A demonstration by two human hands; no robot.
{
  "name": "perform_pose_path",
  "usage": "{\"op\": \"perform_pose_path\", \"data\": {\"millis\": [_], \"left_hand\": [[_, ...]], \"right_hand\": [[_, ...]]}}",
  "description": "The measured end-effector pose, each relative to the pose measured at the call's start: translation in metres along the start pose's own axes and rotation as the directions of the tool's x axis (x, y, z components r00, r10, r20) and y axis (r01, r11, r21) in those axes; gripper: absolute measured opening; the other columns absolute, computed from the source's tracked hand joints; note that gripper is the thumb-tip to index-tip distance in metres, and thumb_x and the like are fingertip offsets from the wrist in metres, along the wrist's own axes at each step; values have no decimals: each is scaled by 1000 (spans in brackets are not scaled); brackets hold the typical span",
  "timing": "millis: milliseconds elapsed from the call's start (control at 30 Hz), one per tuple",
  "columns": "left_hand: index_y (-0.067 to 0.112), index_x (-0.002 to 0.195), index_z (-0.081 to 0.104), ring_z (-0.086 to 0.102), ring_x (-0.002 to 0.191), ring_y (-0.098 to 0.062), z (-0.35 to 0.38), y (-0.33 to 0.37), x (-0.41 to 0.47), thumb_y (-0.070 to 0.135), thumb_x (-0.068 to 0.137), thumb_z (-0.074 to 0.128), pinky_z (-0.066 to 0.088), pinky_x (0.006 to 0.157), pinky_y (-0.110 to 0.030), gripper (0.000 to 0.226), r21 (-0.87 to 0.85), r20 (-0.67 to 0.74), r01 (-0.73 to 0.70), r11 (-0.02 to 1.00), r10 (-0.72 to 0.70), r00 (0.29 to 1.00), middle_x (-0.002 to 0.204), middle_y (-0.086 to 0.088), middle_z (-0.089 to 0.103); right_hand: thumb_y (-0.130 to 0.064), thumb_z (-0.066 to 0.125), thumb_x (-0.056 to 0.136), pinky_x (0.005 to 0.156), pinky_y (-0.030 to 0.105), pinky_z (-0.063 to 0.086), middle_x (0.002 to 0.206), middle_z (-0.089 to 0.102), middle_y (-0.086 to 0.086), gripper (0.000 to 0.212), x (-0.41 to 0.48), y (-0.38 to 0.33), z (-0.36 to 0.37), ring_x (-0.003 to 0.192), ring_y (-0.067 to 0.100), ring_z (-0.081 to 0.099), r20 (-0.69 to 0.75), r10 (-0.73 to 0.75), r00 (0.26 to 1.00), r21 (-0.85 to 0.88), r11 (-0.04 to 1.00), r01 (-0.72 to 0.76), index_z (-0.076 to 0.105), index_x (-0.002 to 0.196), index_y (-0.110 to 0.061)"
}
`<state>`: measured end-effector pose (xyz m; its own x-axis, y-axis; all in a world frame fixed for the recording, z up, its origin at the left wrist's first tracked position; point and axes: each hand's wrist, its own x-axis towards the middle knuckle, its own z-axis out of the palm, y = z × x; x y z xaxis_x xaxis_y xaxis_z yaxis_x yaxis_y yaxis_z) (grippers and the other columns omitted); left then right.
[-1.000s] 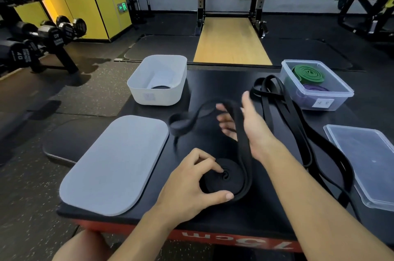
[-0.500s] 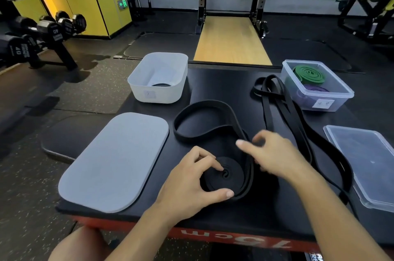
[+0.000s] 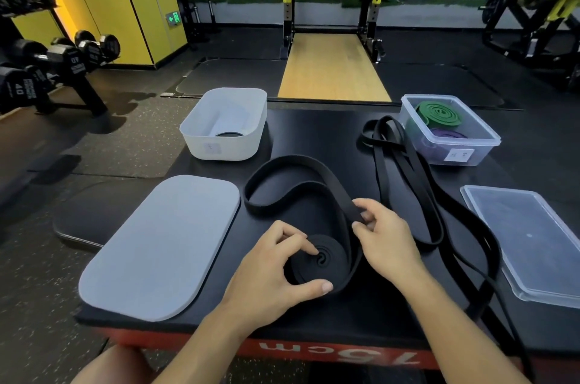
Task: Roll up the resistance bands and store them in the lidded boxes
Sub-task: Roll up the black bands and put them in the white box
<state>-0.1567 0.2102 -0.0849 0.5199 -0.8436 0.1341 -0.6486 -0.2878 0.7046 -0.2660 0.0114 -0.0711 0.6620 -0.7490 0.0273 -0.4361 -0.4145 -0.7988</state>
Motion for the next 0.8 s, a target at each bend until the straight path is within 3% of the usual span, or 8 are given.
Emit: {"op": "perform_pose_path", "data": {"millis": [100, 200, 267, 400, 500, 600, 667, 800], "left_hand": [[47, 112, 64, 47, 127, 6, 0, 0, 0, 65, 77, 81, 42, 95, -18, 43, -8, 0, -2, 1000, 2, 1000, 126, 30, 45], [46, 112, 64, 47, 128, 7, 0, -1, 0, 64, 77, 82, 42, 95, -18, 43, -16, 1, -2, 1000, 2, 1000, 126, 29, 45], [46, 112, 64, 48, 127, 6, -1, -1, 1, 64, 77, 82, 42, 95, -18, 43, -17, 2, -4, 1000, 4, 1000, 126, 29, 45], [46, 111, 64, 50, 124, 4, -1, 0, 1, 64, 76, 82, 44, 93, -18, 43, -6, -1, -7, 1000, 7, 1000, 126, 28, 46], [46, 111, 64, 50, 123, 5, -1, -1, 1, 64, 77, 81, 43, 92, -16, 42, 0, -6, -15, 1000, 15, 1000, 126, 29, 46], [45, 112, 64, 50, 124, 4, 0, -1, 1, 64, 79, 79, 43, 92, -16, 41, 8, -1, -27, 1000, 27, 1000, 127, 28, 46], [45, 112, 64, 50, 125, 3, 0, -2, 1, 64, 80, 77, 43, 93, -16, 39, 16, -9, -36, 999, 36, 999, 127, 28, 46], [45, 111, 64, 48, 129, 2, 0, -4, 2, 60, 84, 75, 39, 95, -15, 33, 13, -9, -58, 998, 58, 998, 129, 31, 46]], "right_hand": [[-13, 68, 90, 66, 22, 49, 89, 61, -8, 28, 3, 0, 3, 76, 10, 61, -108, 20, 994, -71, 997, -28, 56, 109, -29], [-26, 73, 90, 65, 35, 46, 87, 56, -8, 27, 9, -3, 8, 73, 13, 56, -186, -15, 982, -253, 967, -34, 47, 94, -25], [-33, 76, 90, 60, 30, 40, 82, 57, -8, 29, 14, -4, 8, 70, 12, 56, -174, -29, 984, -266, 964, -18, 49, 85, -23], [-26, 73, 94, 66, 16, 48, 76, 71, -11, 13, 14, -3, 9, 74, 2, 65, -41, -58, 997, -31, 998, 57, 68, 83, -30], [-29, 61, 101, 82, 30, 59, 87, 74, -17, 16, 7, -5, 5, 85, -1, 68, 48, -52, 997, 65, 997, 49, 76, 98, -33], [-45, 70, 93, 77, 21, 51, 97, 66, -15, 27, -8, -4, -1, 87, 0, 62, 52, -49, 997, -106, 993, 55, 71, 118, -36], [-50, 77, 86, 68, 16, 45, 90, 64, -13, 36, -16, -7, -1, 81, 0, 61, 35, -33, 999, -166, 985, 39, 68, 119, -36], [-30, 81, 88, 64, 16, 48, 77, 67, -11, 19, -16, -9, 1, 71, 1, 62, -11, -24, 1000, -104, 994, 23, 68, 102, -31]]}}
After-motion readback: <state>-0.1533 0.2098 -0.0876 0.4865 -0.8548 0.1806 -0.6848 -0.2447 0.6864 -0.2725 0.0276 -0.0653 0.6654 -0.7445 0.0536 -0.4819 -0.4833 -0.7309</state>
